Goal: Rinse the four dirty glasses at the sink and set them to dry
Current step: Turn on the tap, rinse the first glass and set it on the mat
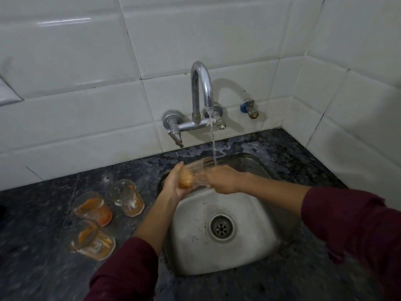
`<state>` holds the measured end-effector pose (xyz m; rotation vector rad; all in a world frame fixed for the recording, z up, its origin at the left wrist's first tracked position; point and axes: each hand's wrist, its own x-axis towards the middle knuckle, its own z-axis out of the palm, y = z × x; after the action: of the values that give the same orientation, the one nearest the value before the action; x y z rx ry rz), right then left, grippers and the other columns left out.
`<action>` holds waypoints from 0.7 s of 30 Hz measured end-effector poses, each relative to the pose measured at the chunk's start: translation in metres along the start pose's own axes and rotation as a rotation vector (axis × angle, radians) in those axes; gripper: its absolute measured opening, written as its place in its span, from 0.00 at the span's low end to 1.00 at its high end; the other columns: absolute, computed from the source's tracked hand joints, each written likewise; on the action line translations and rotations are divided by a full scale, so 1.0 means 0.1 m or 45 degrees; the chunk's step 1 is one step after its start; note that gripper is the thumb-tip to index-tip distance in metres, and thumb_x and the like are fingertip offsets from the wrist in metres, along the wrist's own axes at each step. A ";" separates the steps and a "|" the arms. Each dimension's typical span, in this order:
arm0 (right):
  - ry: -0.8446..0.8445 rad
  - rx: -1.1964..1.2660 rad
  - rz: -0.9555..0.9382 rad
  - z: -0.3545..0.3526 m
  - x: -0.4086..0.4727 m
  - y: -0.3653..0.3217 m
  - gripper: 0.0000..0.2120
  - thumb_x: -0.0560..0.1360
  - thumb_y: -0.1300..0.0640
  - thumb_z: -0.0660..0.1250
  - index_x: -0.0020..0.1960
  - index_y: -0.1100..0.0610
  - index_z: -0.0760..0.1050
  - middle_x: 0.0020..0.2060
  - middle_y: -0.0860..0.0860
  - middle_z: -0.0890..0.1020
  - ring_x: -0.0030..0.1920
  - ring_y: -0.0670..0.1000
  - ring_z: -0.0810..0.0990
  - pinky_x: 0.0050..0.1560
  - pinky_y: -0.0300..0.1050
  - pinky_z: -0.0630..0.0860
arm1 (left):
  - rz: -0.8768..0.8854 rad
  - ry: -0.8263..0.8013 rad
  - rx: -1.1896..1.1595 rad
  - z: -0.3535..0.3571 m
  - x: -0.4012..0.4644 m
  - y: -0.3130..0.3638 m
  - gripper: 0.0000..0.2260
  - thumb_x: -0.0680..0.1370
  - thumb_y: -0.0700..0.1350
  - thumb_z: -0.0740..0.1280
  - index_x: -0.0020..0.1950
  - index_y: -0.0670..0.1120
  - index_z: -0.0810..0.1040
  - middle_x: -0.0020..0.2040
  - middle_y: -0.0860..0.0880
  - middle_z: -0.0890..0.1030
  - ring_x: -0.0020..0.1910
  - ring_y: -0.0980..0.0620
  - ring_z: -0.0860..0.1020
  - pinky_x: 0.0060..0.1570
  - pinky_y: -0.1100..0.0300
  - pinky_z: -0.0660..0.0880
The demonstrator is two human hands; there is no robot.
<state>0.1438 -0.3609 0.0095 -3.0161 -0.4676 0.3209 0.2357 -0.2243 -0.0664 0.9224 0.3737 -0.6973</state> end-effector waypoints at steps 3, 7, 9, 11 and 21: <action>-0.105 1.124 0.251 -0.05 0.05 -0.01 0.17 0.77 0.64 0.60 0.65 0.55 0.73 0.59 0.56 0.78 0.58 0.54 0.77 0.47 0.43 0.77 | 0.104 -0.166 -0.036 0.06 -0.04 -0.01 0.20 0.77 0.49 0.65 0.64 0.39 0.73 0.51 0.38 0.82 0.43 0.43 0.83 0.39 0.51 0.81; -0.143 1.561 0.255 -0.01 0.05 -0.04 0.23 0.77 0.66 0.60 0.71 0.53 0.67 0.67 0.52 0.74 0.64 0.51 0.74 0.47 0.44 0.80 | 0.271 0.028 0.056 0.13 0.02 -0.12 0.18 0.73 0.48 0.70 0.59 0.39 0.77 0.51 0.38 0.81 0.43 0.43 0.81 0.41 0.51 0.81; -0.051 0.677 0.063 0.09 0.04 0.00 0.23 0.77 0.65 0.60 0.71 0.53 0.66 0.65 0.55 0.75 0.63 0.56 0.75 0.53 0.50 0.77 | 0.243 0.088 0.091 0.20 0.02 -0.11 0.09 0.74 0.46 0.69 0.49 0.41 0.79 0.46 0.41 0.82 0.39 0.45 0.82 0.37 0.52 0.80; -0.009 0.107 0.087 0.19 0.01 0.09 0.22 0.76 0.64 0.59 0.69 0.56 0.67 0.62 0.58 0.76 0.60 0.60 0.76 0.55 0.51 0.75 | 0.177 0.118 0.122 0.24 0.01 -0.08 0.05 0.75 0.44 0.69 0.45 0.43 0.78 0.41 0.42 0.82 0.37 0.45 0.81 0.33 0.50 0.80; -0.312 1.719 0.335 -0.11 0.09 0.05 0.21 0.78 0.66 0.59 0.68 0.52 0.69 0.59 0.52 0.77 0.56 0.48 0.76 0.45 0.41 0.75 | 0.165 -0.049 0.001 0.11 0.03 -0.15 0.15 0.76 0.50 0.67 0.54 0.40 0.78 0.45 0.42 0.81 0.36 0.48 0.82 0.33 0.57 0.80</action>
<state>0.1557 -0.3636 0.0177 -1.7005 0.1461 0.6695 0.2276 -0.2411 -0.0711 0.9240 0.2772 -0.5957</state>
